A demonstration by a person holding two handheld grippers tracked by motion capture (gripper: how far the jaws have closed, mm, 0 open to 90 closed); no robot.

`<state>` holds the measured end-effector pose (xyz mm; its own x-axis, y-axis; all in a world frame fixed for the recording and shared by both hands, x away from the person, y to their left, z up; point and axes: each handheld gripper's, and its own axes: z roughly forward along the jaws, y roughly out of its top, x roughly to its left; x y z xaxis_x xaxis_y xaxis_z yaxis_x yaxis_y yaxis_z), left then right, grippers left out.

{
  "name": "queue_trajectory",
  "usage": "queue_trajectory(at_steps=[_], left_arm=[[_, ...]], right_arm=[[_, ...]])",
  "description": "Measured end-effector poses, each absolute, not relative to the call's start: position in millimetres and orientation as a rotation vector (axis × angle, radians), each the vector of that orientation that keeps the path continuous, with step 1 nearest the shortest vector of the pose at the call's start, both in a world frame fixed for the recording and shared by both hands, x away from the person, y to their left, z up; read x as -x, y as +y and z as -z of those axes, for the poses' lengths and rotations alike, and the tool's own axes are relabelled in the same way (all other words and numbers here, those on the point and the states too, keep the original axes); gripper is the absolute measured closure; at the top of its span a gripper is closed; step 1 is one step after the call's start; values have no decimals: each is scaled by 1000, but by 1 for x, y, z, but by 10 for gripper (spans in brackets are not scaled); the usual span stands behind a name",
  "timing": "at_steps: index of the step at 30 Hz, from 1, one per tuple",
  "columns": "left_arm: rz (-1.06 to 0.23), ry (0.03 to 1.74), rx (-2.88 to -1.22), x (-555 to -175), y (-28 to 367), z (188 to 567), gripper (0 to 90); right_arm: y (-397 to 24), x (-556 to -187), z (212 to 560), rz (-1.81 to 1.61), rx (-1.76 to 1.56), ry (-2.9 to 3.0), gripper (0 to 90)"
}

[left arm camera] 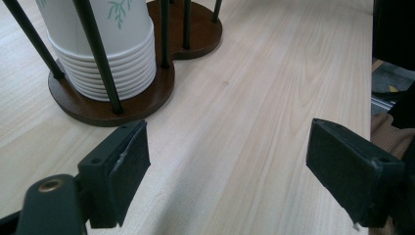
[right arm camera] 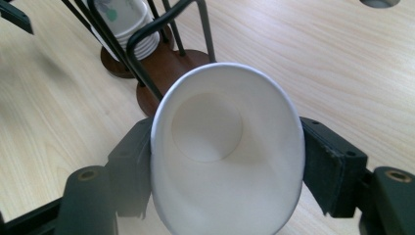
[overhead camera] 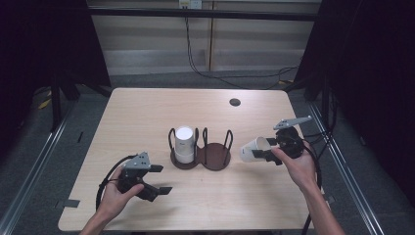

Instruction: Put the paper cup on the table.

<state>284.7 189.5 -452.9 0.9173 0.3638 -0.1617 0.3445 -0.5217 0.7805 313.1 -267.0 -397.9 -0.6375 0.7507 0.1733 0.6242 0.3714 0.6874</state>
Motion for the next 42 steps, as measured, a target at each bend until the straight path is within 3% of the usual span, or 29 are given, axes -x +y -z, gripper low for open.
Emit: queue_trajectory(at_steps=[26,42], left_arm=[[-15,491,-2177,-285,189,453,164],[-7,489,-2177,-286,190,454,164]], right_arm=[[-253,-358,406,-678,-1335,2582,261],[-254,-372,421,-584,-1379,2562,232]])
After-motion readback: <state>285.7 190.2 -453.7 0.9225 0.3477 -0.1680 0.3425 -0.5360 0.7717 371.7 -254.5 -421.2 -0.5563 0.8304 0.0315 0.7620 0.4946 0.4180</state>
